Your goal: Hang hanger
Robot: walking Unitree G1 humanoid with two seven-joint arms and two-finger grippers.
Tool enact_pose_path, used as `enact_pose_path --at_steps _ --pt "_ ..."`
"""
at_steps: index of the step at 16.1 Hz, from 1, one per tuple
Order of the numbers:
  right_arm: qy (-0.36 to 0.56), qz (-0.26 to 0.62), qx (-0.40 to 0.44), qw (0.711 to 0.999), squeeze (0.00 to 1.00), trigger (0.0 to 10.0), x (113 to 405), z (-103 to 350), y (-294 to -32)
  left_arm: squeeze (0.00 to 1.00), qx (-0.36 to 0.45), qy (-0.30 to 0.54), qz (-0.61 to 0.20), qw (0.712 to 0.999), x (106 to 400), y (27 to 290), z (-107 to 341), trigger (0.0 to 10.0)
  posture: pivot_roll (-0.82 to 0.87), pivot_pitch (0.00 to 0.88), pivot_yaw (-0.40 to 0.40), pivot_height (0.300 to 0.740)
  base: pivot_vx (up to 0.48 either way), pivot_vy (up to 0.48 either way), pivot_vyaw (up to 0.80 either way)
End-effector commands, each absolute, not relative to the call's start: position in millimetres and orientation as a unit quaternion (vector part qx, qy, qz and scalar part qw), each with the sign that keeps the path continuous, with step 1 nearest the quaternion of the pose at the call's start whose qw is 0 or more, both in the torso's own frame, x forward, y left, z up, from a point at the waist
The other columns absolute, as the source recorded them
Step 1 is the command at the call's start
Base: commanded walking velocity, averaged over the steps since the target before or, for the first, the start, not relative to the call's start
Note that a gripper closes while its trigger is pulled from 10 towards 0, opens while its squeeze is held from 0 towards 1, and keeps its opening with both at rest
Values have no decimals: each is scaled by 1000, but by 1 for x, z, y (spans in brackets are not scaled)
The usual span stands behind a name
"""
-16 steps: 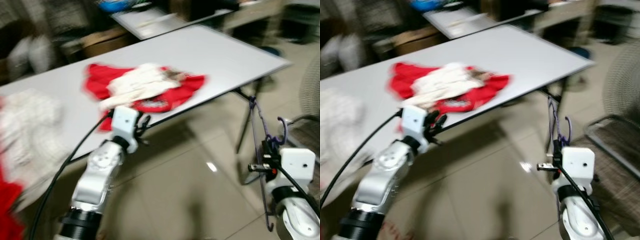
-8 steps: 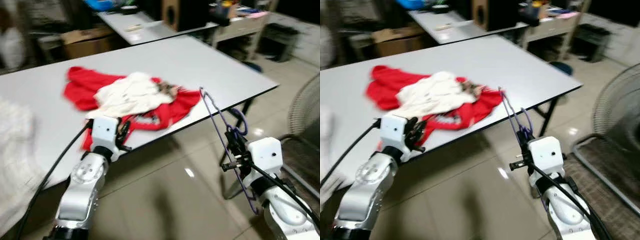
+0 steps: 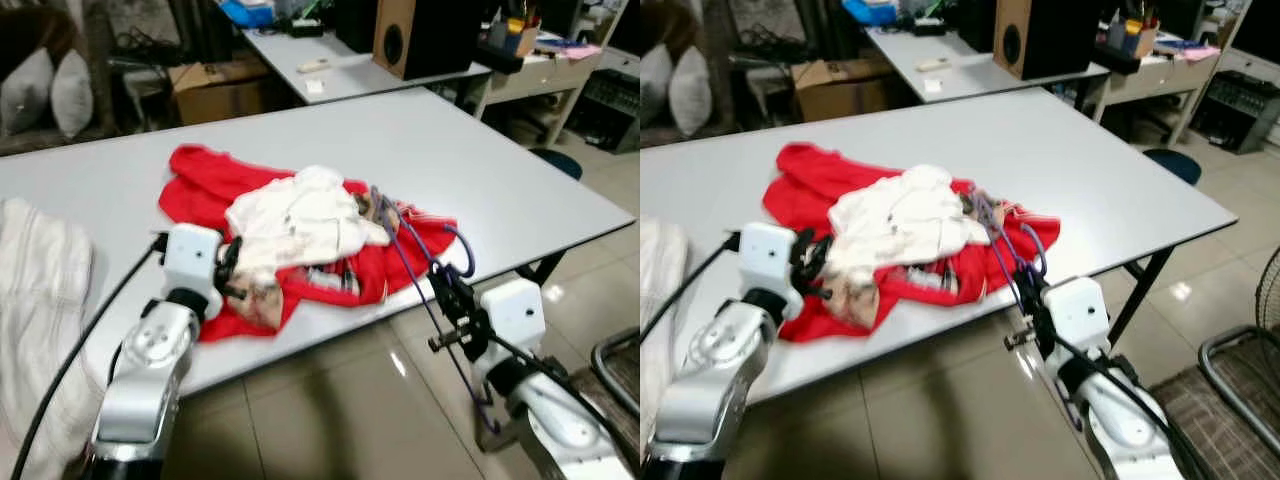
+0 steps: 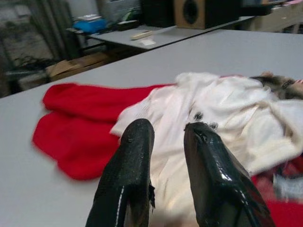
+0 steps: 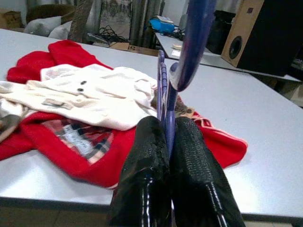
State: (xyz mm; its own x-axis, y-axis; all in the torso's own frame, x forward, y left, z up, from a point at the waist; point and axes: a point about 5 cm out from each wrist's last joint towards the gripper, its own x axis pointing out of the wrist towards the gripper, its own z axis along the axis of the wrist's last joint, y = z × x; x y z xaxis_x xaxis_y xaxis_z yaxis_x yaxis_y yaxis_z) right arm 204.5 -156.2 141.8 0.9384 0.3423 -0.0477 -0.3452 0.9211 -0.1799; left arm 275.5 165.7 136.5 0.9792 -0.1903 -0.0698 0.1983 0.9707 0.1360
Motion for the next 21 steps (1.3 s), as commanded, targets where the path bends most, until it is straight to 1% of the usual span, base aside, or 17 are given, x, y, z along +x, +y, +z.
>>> enact_pose_path --at_steps 1,2,3,4,6,8,9,10,11,12,13,14,18,19,20,21 --pt "5 196 -87 977 0 10000 201 142 -157 0 61 43 -123 990 275 162 135 10000 -39 0 54 740 0 0 0" --pt "13 206 -73 976 0 10000 199 141 -157 945 47 51 -134 989 274 164 134 10000 -39 0 57 740 0 0 0" --pt "15 210 -72 975 0 10000 199 141 -157 1000 39 60 -145 987 274 164 133 10000 -40 0 58 740 0 0 0" --pt "15 221 -76 972 0 10000 199 142 -157 1000 48 68 -157 984 275 165 131 10000 -41 0 62 740 0 0 0" --pt "12 231 -112 967 0 10000 201 141 -158 1000 57 80 -160 982 281 166 128 10000 -44 0 68 740 0 0 0" --pt "8 224 -143 964 0 10000 204 142 -164 1000 73 106 -187 974 287 159 124 10000 -47 0 74 740 0 0 0" --pt "8 225 -143 964 0 10000 202 141 -162 1000 77 115 -193 971 290 158 120 10000 -45 0 77 740 0 0 0" --pt "11 229 -162 960 0 10000 202 139 -162 282 65 131 -205 968 295 154 117 10000 -49 0 80 740 0 0 0" --pt "12 231 -170 958 0 10000 202 138 -161 282 62 134 -207 967 297 154 116 10000 -50 0 79 740 0 0 0" --pt "14 237 -182 954 0 10000 200 136 -159 0 50 142 -207 967 301 153 114 10000 -50 0 79 740 0 0 0" --pt "16 245 -195 950 0 10000 200 133 -157 0 38 158 -204 965 307 153 110 10000 -55 0 87 740 0 0 0" --pt "20 252 -206 945 0 10000 198 130 -154 0 43 172 -212 961 312 152 105 10000 -58 0 93 740 0 0 0" --pt "23 254 -210 944 0 10000 194 127 -151 0 61 179 -226 956 320 154 104 10000 -62 0 110 740 0 0 0" --pt "23 253 -209 944 0 10000 193 126 -150 812 55 190 -224 954 321 155 102 10000 -66 0 120 740 0 0 0" --pt "24 253 -210 944 0 10000 192 126 -150 812 55 195 -227 953 322 155 101 10000 -66 0 121 740 0 0 0" --pt "25 253 -214 943 0 10000 191 124 -149 1000 65 207 -220 951 323 157 99 10000 -66 0 126 740 0 0 0"
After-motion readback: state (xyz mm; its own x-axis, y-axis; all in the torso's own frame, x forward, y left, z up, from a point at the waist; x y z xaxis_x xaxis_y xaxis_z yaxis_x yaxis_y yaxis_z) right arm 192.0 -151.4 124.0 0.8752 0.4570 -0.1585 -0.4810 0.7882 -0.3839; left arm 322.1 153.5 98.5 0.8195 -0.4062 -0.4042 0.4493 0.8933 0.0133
